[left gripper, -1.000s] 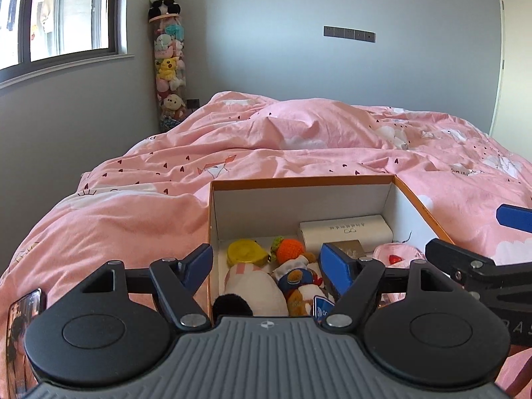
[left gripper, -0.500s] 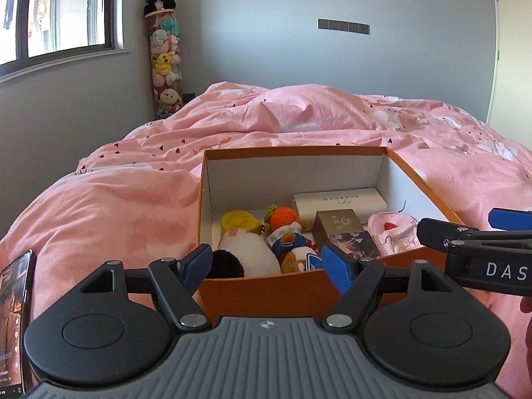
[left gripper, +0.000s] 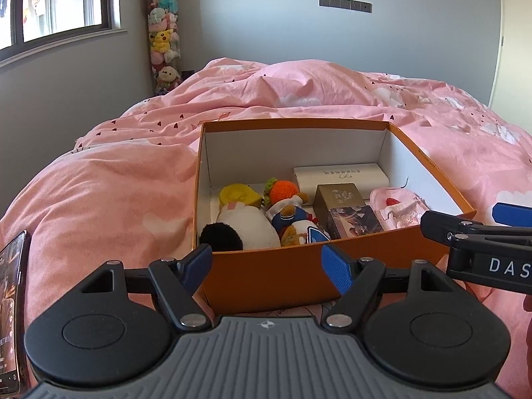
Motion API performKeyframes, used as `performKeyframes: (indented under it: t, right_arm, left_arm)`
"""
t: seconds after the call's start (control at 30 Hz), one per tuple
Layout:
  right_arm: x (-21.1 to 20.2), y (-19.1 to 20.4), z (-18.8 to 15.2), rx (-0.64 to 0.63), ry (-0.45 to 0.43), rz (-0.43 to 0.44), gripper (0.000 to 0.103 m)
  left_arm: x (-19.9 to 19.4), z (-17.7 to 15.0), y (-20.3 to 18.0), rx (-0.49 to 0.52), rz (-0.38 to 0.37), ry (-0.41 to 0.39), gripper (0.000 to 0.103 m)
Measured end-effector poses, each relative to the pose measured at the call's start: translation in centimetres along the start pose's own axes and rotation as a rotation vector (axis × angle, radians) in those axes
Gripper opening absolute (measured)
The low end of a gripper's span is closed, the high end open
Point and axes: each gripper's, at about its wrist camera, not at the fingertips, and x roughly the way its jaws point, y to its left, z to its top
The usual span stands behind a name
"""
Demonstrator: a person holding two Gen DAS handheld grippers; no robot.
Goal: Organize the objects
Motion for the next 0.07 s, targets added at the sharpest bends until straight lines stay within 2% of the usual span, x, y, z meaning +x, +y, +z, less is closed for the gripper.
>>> performKeyframes:
  t: [0.07]
  right_arm:
    - [0.03, -0.07, -0.05, 0.002, 0.004, 0.0, 0.098]
  left_arm:
    - [0.0, 0.02, -0.01, 0.001, 0.001, 0.003, 0.088]
